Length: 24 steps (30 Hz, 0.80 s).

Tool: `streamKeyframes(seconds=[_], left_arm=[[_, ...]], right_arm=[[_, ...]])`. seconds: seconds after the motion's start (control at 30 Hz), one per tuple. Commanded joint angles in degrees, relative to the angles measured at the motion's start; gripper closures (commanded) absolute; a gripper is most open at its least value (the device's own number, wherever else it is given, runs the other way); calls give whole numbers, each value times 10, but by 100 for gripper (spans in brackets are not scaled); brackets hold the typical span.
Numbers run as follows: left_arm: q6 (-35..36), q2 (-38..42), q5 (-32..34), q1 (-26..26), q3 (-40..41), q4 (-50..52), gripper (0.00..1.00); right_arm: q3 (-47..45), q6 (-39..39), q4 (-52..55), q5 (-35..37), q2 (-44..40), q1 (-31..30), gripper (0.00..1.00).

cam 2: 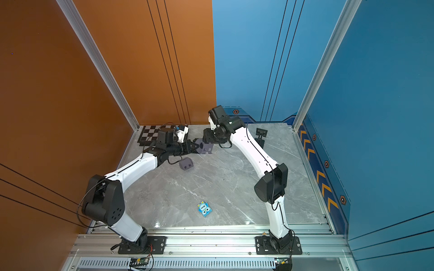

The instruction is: Open the phone stand

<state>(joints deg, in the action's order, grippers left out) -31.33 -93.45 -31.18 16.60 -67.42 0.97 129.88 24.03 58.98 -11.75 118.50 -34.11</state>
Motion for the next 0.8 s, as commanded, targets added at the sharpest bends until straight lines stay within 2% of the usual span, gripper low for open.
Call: streamKeyframes(seconds=[0.0, 0.3, 0.47, 0.77], left_arm=[[-8, 6, 85, -27, 19, 30, 100], [-5, 54, 81, -25, 31, 31, 100], [-4, 72, 78, -25, 38, 31, 100], [-4, 85, 77, -25, 47, 31, 100]], right_arm=[[31, 7, 46, -52, -24, -4, 57], [44, 36, 23, -85, 0, 9, 43], [43, 48, 9, -96, -1, 8, 32], [39, 60, -6, -107, 19, 8, 22]])
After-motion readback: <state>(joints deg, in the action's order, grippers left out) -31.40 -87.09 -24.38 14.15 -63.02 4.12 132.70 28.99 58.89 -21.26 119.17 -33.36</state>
